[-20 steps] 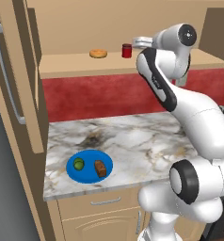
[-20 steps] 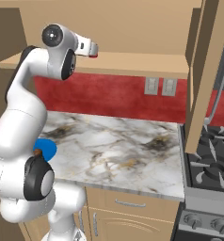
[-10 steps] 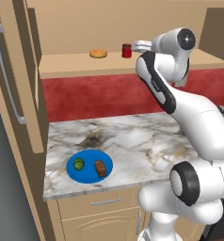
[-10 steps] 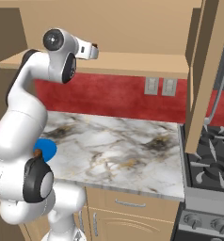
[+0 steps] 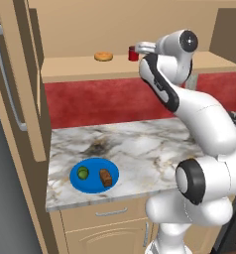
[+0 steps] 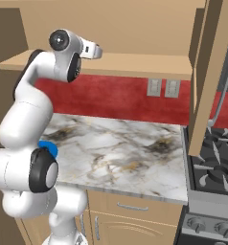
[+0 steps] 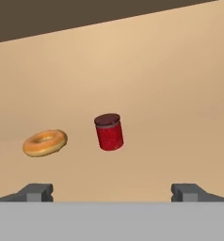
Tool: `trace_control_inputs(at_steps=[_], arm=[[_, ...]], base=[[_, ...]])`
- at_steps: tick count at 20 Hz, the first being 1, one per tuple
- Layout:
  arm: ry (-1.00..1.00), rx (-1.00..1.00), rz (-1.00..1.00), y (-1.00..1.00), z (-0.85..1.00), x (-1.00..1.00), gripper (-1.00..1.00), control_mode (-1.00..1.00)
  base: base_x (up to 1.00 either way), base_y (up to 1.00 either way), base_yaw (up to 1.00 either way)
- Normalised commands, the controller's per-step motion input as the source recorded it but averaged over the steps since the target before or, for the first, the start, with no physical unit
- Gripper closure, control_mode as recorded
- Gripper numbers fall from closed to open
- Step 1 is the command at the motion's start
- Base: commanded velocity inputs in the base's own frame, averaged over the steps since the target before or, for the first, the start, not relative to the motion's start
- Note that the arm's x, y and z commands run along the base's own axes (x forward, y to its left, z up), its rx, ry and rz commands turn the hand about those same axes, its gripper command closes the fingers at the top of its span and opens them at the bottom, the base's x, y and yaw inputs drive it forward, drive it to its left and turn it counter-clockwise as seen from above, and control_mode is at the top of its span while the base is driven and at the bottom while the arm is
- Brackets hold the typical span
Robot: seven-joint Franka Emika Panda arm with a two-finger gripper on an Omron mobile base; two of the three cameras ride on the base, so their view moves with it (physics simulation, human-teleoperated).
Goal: Pick the avocado and bread from the counter and place them on the plate. Then pick the jam from the cabinet and place it next to the plate. Lastly close the cabinet door.
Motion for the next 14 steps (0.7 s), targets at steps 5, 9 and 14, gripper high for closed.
trace_control_inputs(at_steps=[5, 9, 14], arm=[[0.00, 0.00, 0.00, 0.06, -0.01, 0.42, -1.00, -1.00], [0.00, 0.00, 0.00, 0.10, -0.03, 0.38, -1.00, -1.00], [0.00, 0.00, 0.00, 0.09, -0.06, 0.38, -1.00, -1.00]], base=[[0.00, 0.00, 0.00], [0.00, 0.00, 0.00], [0.00, 0.00, 0.00]])
